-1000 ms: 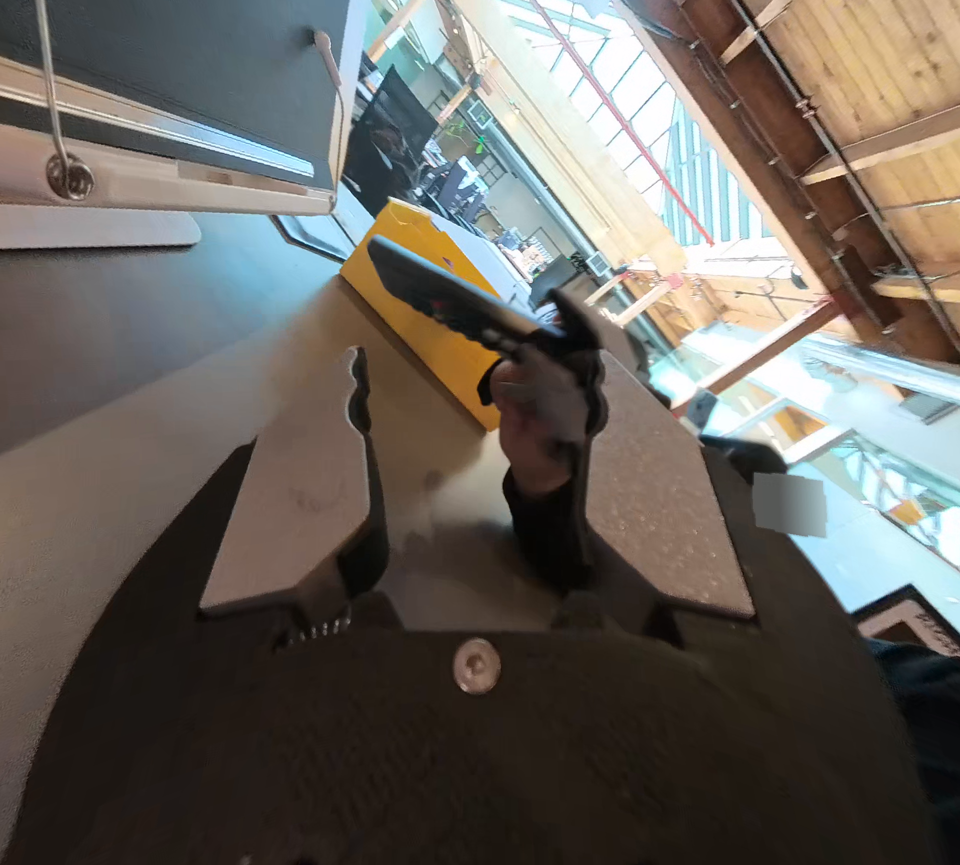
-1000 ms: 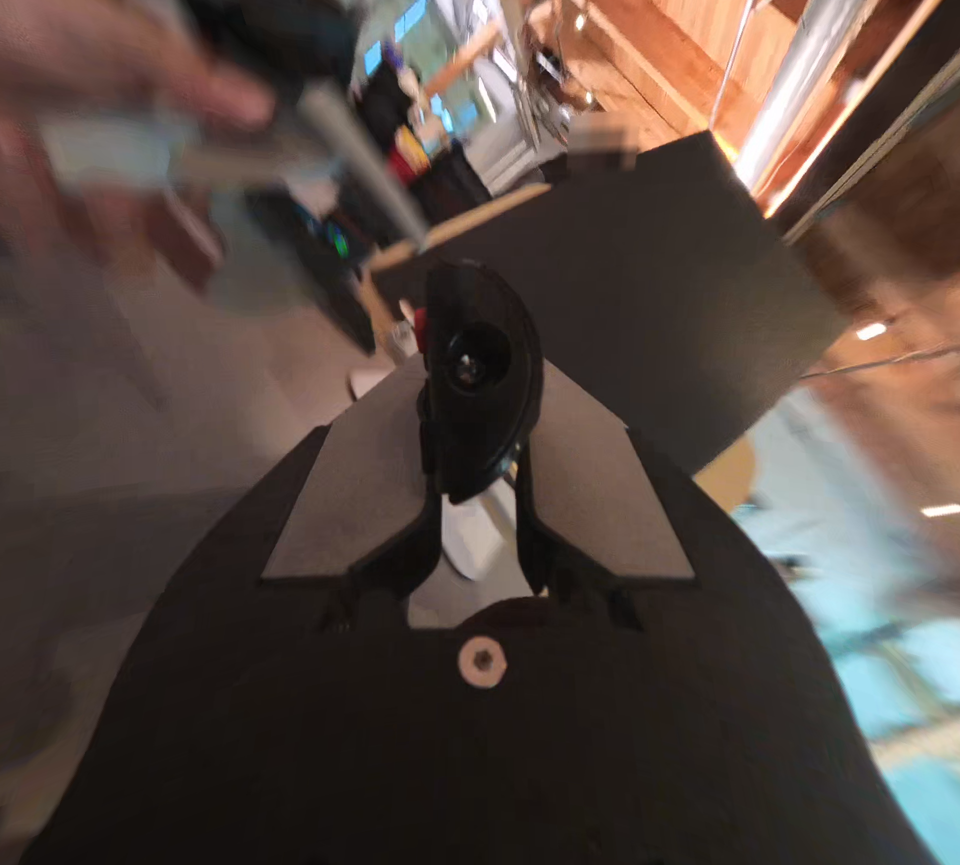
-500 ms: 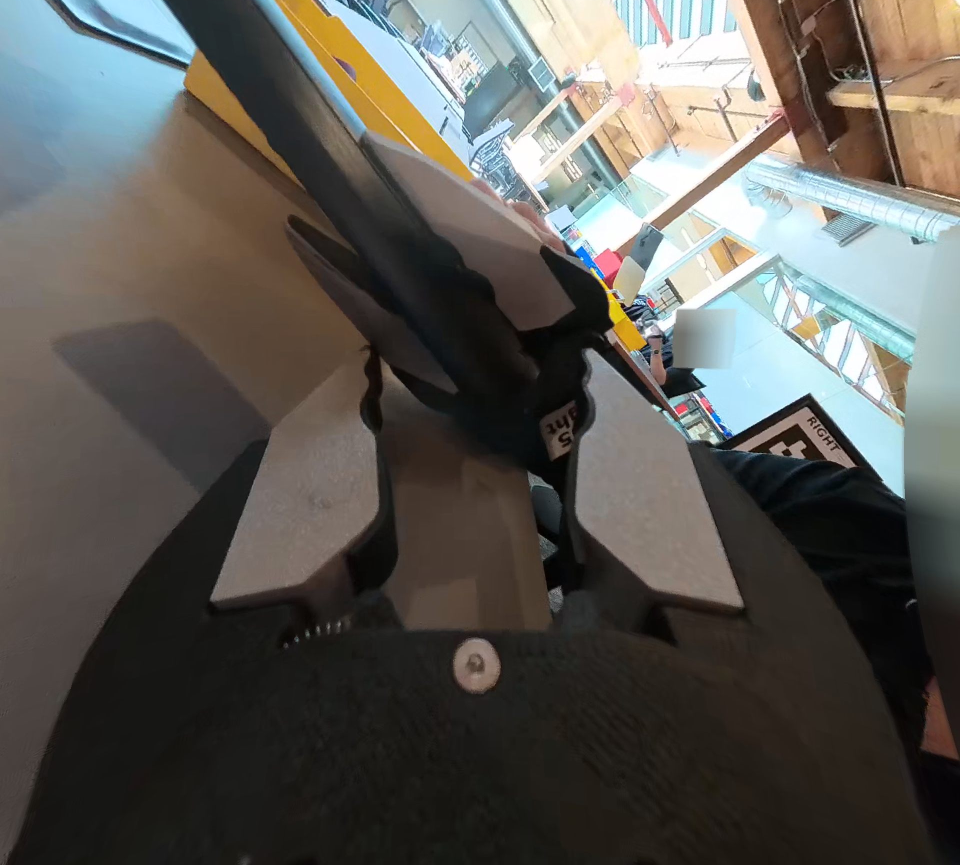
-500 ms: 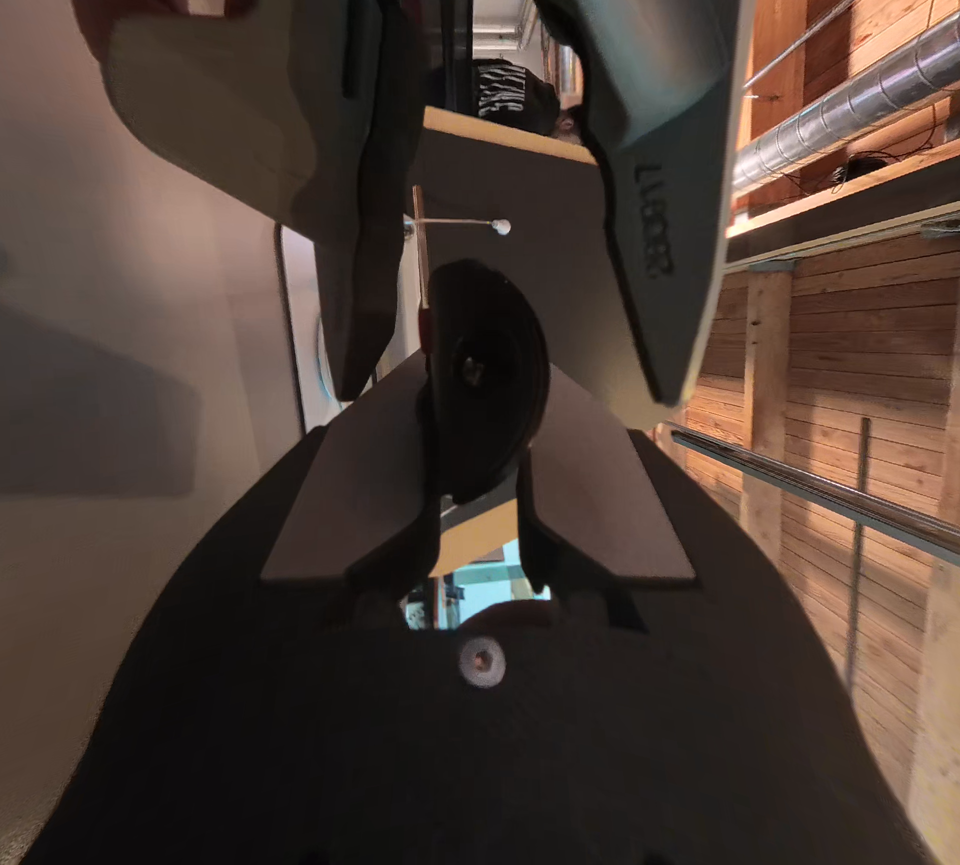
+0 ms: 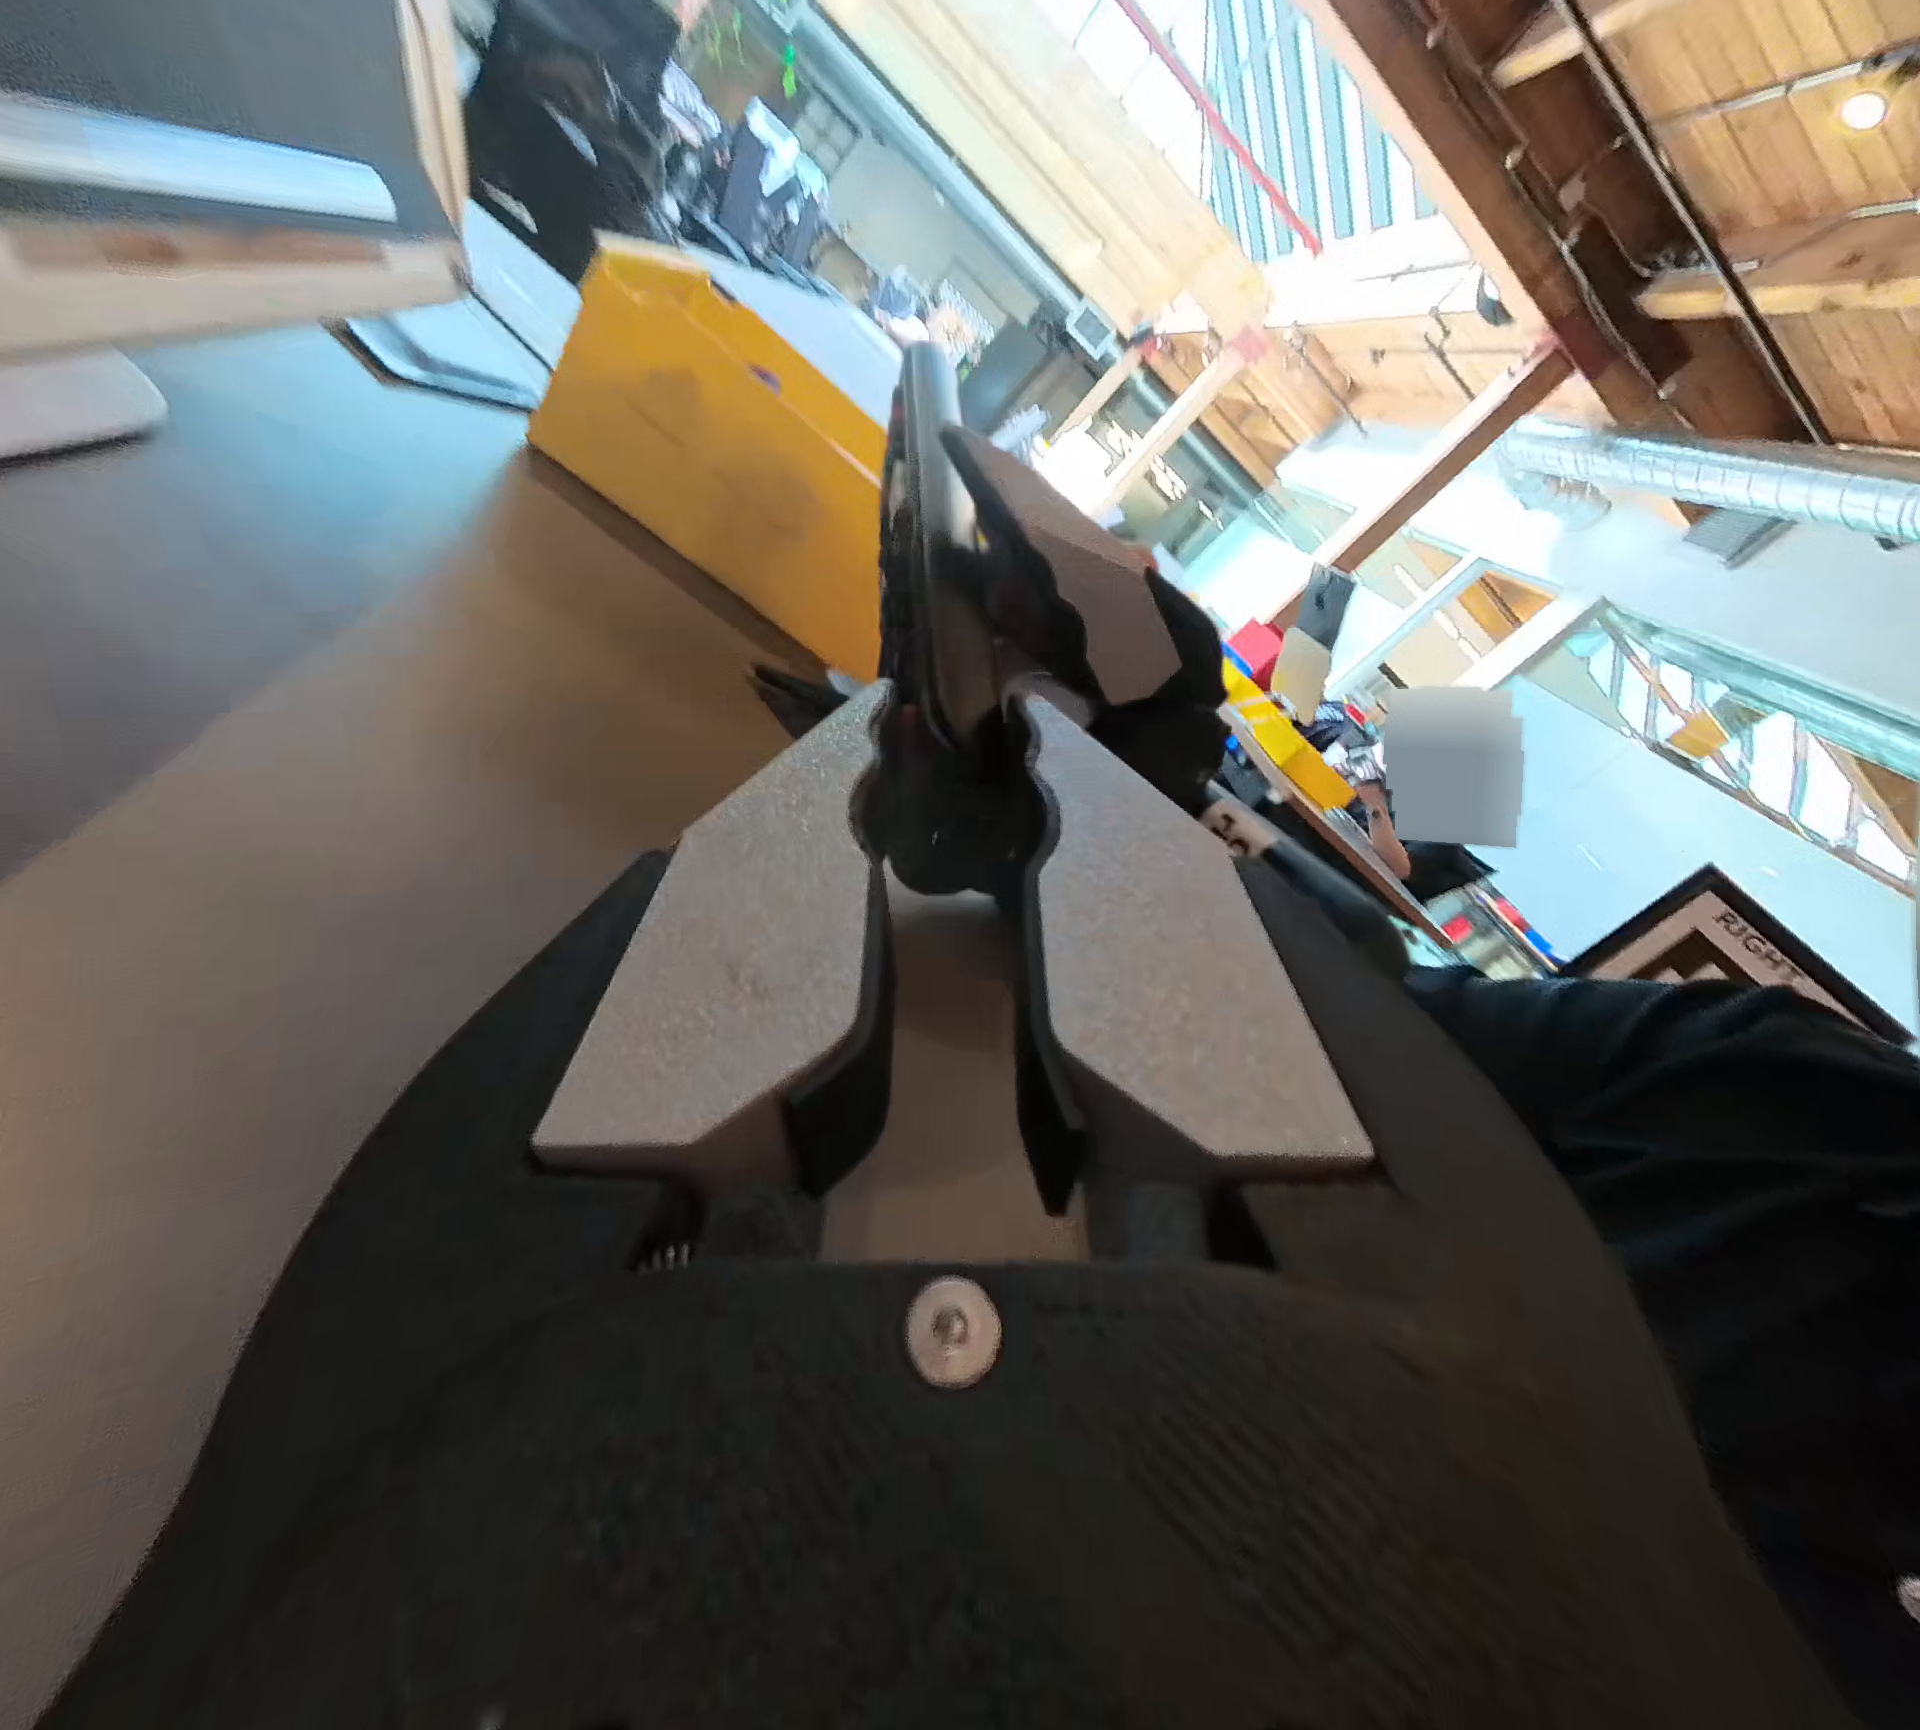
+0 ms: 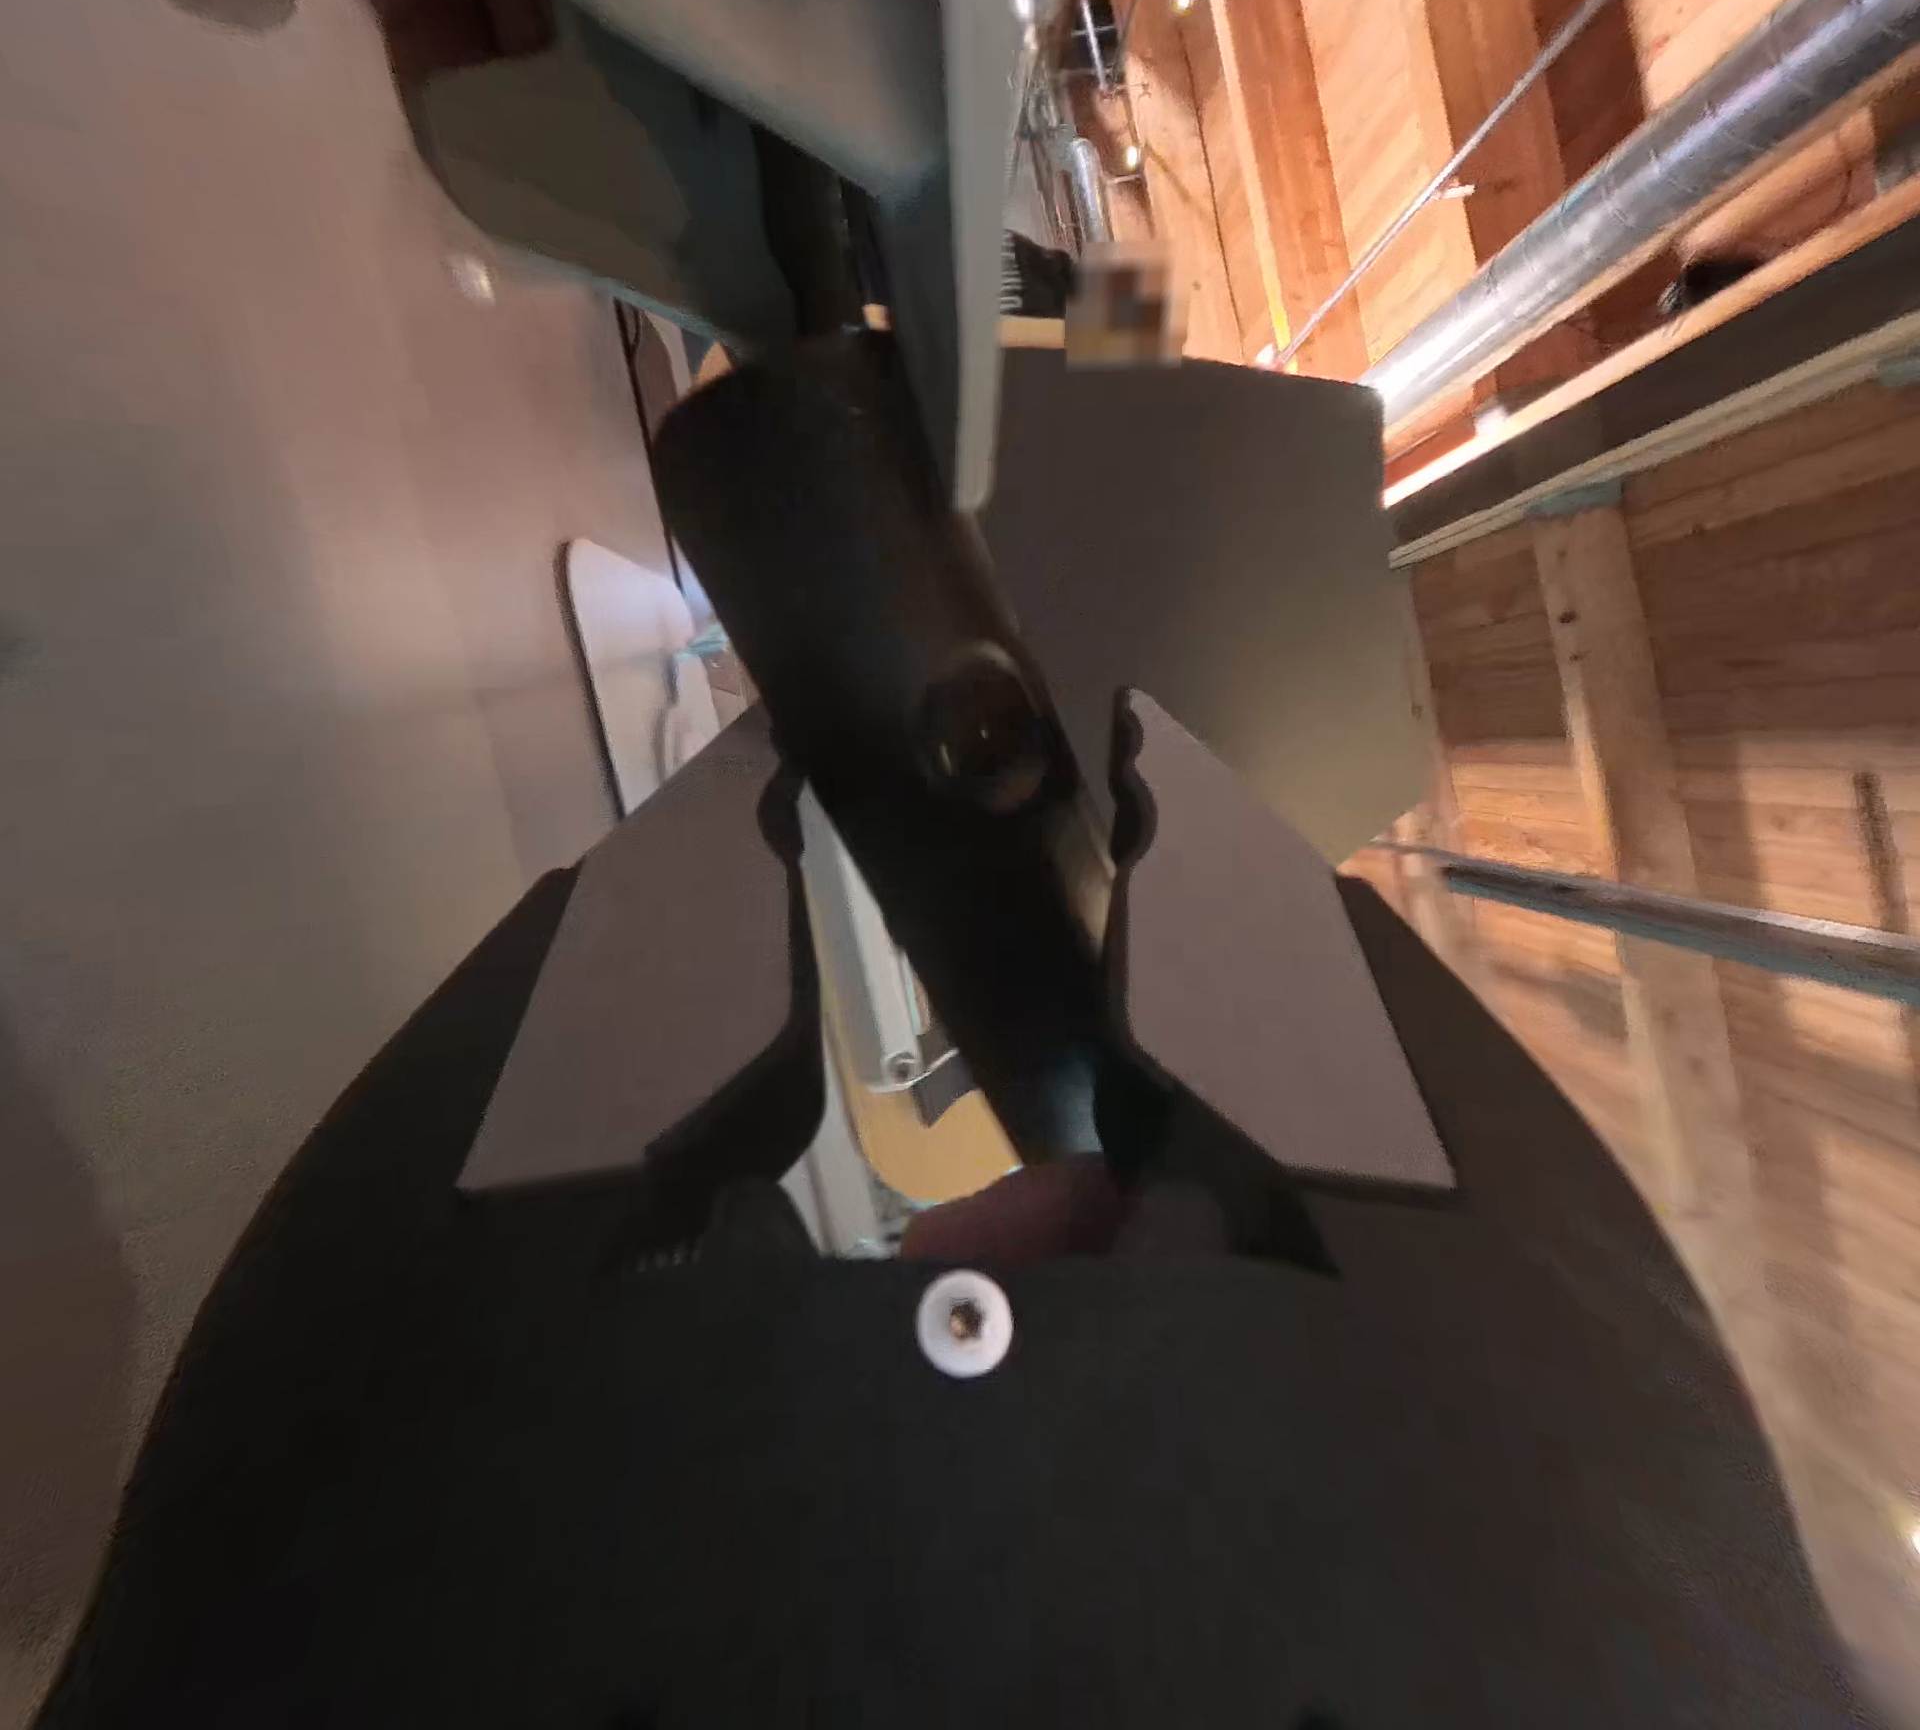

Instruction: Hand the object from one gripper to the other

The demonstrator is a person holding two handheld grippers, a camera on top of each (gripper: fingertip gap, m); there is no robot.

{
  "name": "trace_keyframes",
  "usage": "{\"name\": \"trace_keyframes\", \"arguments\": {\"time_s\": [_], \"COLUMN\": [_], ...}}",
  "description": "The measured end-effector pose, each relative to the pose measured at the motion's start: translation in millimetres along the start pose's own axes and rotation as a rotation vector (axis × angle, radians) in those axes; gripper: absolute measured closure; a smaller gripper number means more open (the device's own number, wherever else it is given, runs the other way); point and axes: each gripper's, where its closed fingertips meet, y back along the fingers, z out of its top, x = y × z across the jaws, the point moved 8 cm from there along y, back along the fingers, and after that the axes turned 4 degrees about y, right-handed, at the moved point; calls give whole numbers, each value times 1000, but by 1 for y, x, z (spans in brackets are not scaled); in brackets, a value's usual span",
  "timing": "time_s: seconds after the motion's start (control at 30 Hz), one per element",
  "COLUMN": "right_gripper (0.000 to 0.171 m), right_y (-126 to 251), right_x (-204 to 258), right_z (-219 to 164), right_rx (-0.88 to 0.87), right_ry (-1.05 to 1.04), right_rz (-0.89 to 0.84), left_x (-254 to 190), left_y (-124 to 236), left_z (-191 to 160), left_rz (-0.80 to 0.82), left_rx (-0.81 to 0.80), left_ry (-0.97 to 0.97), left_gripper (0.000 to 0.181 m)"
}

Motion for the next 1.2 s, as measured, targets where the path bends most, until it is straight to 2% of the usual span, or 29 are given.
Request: {"name": "trace_keyframes", "arguments": {"time_s": [0.2, 0.37, 0.43, 0.5, 0.57, 0.7, 0.77, 0.83, 0.87, 0.9, 1.0, 1.07, 1.2], "right_gripper": [108, 122, 123, 124, 114, 103, 111, 138, 148, 149, 150, 151, 150], "right_y": [6, 19, 22, 19, 12, 3, 0, -3, -4, -5, -9, -12, -11], "right_x": [-20, -58, -64, -62, -52, -22, -7, 7, 12, 15, 14, 9, 0], "right_z": [-14, -26, -28, -28, -28, -24, -16, -9, -5, -3, -6, -19, -45], "right_rx": [-66, -216, -311, -356, -332, -195, -140, -80, -59, -45, -47, -34, -81], "right_ry": [-420, -934, -1158, -1298, -1318, -1181, -1073, -927, -864, -843, -996, -1166, -1607], "right_rz": [28, -29, 40, 139, 274, 493, 569, 587, 596, 614, 707, 704, 801], "left_x": [-1, 0, 3, 0, -3, -16, -23, -30, -32, -33, -32, -35, -30], "left_y": [15, 38, 40, 35, 29, 19, 15, 10, 8, 7, 14, 20, 19], "left_z": [16, 31, 31, 30, 27, 23, 21, 18, 16, 16, 22, 26, 20], "left_rz": [30, 12, 77, 82, 153, 220, 198, 154, 147, 152, 235, 317, 623], "left_rx": [-163, -395, -390, -362, -282, -169, -129, -86, -70, -64, -73, -93, 36], "left_ry": [-82, -63, -84, -115, -198, -357, -385, -410, -418, -423, -484, -586, -912], "left_gripper": [166, 169, 172, 173, 173, 174, 174, 174, 175, 177, 174, 158, 127]}}
